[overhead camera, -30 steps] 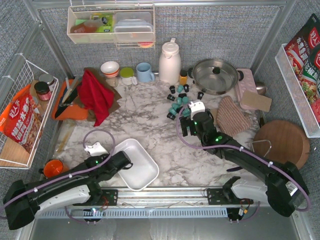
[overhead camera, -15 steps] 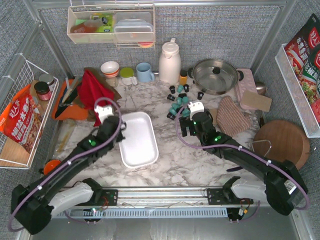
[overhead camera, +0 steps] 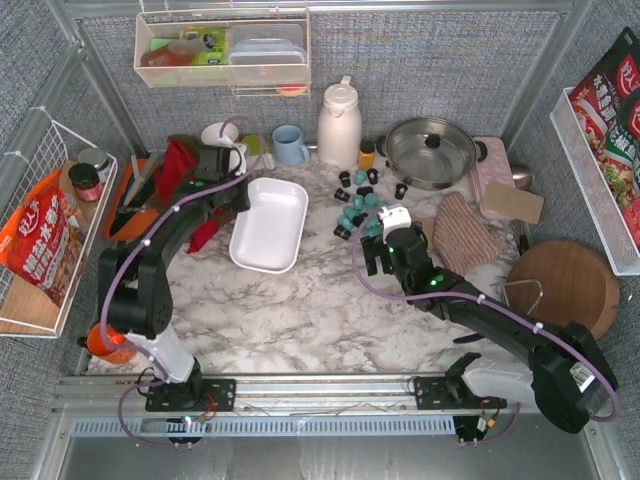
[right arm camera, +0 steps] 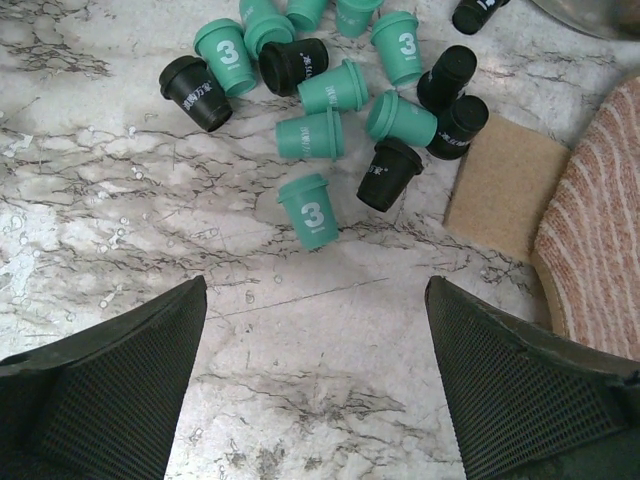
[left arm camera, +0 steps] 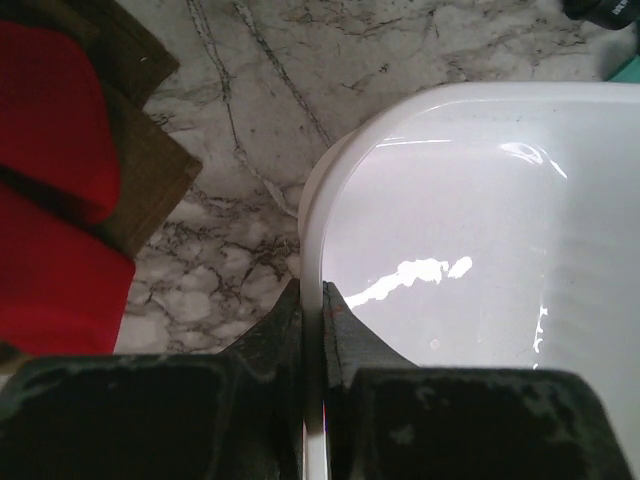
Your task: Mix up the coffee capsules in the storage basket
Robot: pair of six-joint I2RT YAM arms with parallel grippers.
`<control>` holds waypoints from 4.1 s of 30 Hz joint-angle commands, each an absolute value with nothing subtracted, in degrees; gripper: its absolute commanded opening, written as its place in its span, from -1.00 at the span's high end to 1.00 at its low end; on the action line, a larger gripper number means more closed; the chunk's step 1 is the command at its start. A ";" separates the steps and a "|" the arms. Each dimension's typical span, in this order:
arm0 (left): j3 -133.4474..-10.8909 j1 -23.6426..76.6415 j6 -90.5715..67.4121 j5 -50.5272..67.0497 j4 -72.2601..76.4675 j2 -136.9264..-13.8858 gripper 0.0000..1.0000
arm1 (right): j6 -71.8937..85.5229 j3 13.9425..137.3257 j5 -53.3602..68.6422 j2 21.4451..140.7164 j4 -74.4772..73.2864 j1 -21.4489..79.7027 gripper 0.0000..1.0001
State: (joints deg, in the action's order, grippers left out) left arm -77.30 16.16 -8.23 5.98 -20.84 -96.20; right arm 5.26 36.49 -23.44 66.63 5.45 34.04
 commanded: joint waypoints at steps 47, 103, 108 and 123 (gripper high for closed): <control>-76.43 13.16 -14.51 -1.60 -11.80 -105.53 0.07 | 6.59 46.45 -3.74 91.44 10.34 20.84 0.10; -38.30 31.75 -1.25 12.25 33.87 -76.20 -0.99 | 18.53 43.78 15.15 81.96 15.37 24.58 0.46; -32.29 40.87 14.65 15.08 44.55 -76.54 -0.99 | 22.91 39.19 20.50 77.03 22.61 24.55 0.46; -33.44 51.76 29.44 6.55 66.81 -94.33 -0.99 | 27.62 36.47 29.84 76.72 34.84 25.48 0.45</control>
